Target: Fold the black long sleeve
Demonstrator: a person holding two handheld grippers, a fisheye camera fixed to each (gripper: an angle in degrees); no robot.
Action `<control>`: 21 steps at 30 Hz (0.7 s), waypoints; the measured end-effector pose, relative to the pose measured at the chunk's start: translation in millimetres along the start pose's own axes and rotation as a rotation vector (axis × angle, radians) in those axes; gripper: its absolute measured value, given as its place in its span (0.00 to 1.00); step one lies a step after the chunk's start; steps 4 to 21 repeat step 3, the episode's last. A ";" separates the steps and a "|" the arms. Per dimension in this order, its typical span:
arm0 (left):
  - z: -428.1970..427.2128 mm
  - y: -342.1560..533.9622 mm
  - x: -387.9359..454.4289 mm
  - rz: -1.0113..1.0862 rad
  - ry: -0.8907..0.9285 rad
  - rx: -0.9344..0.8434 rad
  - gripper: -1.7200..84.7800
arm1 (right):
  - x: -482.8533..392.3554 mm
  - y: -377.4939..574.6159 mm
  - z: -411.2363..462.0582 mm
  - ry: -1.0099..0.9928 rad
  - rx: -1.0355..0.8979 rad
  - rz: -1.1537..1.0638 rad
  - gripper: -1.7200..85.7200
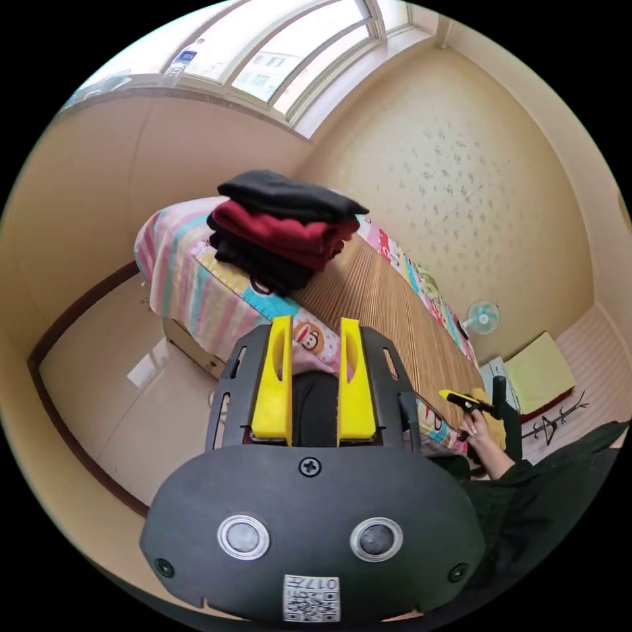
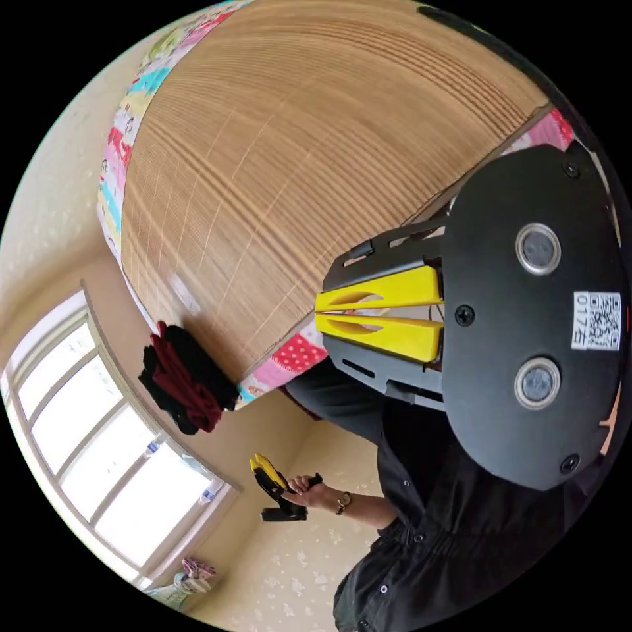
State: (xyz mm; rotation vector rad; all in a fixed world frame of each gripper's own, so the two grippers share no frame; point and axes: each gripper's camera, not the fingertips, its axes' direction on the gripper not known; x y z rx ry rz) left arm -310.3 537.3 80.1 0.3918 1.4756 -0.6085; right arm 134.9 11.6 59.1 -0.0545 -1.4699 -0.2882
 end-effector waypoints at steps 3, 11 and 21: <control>44.5 15.7 39.1 0.099 -0.207 -0.131 0.10 | 43.0 65.4 -79.6 0.214 0.000 0.236 0.03; 44.5 15.7 39.1 0.099 -0.207 -0.131 0.10 | 43.0 65.4 -79.6 0.214 0.000 0.236 0.03; 44.5 15.7 39.1 0.099 -0.207 -0.131 0.10 | 43.0 65.4 -79.6 0.214 0.000 0.236 0.03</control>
